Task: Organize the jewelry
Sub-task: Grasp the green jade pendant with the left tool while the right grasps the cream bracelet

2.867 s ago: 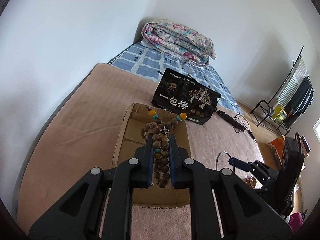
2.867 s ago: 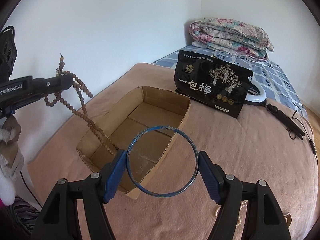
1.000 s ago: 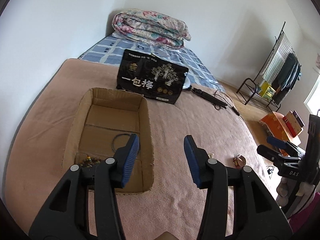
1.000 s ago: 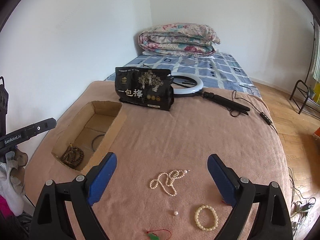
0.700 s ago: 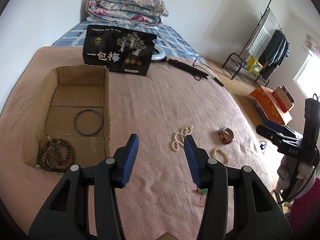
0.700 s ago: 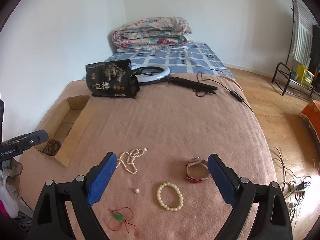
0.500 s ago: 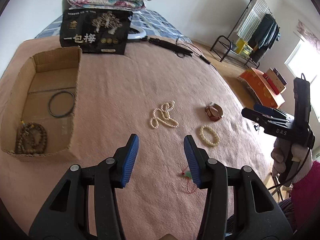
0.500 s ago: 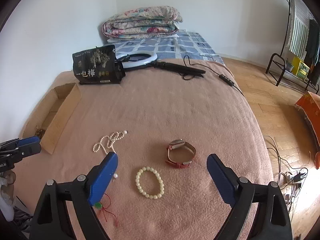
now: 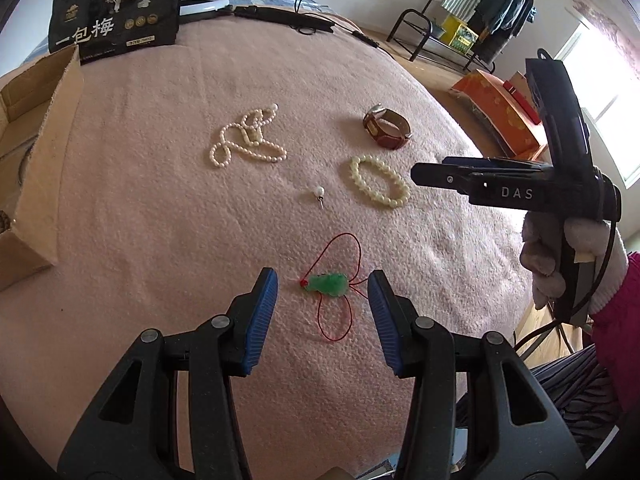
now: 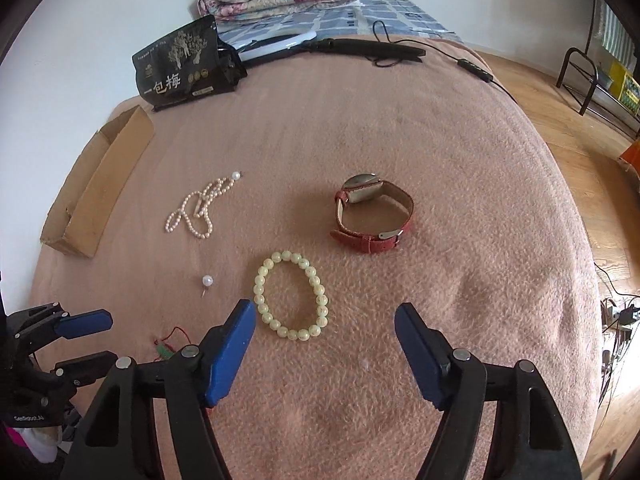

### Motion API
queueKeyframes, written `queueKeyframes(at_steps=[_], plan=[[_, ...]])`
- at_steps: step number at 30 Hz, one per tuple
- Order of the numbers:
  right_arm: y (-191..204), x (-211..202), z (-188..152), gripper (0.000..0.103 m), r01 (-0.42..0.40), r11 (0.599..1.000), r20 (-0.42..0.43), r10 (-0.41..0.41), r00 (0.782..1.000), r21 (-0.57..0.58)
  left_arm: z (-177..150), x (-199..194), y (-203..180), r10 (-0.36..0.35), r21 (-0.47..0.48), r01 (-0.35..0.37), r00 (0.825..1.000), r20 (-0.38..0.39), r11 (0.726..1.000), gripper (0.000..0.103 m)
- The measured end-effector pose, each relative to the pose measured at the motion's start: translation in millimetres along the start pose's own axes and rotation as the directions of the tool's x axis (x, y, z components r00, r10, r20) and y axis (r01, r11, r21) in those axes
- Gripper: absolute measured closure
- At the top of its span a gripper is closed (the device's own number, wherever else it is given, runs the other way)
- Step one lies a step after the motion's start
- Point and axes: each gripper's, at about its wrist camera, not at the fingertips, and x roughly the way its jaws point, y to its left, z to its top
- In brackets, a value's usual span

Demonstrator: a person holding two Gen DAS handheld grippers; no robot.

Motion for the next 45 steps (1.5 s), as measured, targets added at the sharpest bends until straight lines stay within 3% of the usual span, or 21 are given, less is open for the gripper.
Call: queueKeyframes(at_steps=[9,13,20,30,36,42,45], plan=[[-3.3,22.8,6.4,0.045,0.017,1.0,-0.052,-0.016,0.999,0.019,-1.1,20.9,-10.7,0.063,0.071,-0.062,0.998,-0.023,0.996,0.055],[-5.5,28.5,7.1,0.049,0.022,0.999,-0.059,-0.021,0.998,0.028,-1.2,28.0,-10.0,0.057,0.059,-0.055,0.998,-0.039,0.997,0.055],[-5.6,34.5,8.6,0.054,0.026,0.999,-0.064,-0.024,0.998,0.03,-3.6,41.9,-14.7,0.111,0.088,-0.106,0.993,-0.052,0.99,0.056],[0.2,40.7,9.5,0.056,0.033,0.999,-0.07,-0.032,0.997,0.01,-5.3,50.7,-15.3,0.153,0.122,-0.147,0.988,-0.037,0.982,0.069],[1.7,43.9,8.9,0.06,0.051,0.999,-0.08,-0.051,0.995,-0.01,-6.3,49.6,-13.8,0.147,0.118,-0.143,0.989,-0.032,0.983,0.07],[7.8,45.8,8.2,0.075,0.062,0.997,-0.084,-0.066,0.994,-0.045,-6.7,46.0,-11.9,0.14,0.109,-0.136,0.99,-0.026,0.985,0.071],[7.5,45.7,8.1,0.091,0.035,0.999,-0.086,-0.037,0.996,-0.032,-6.4,43.4,-10.4,0.136,0.103,-0.133,0.99,-0.024,0.986,0.071]])
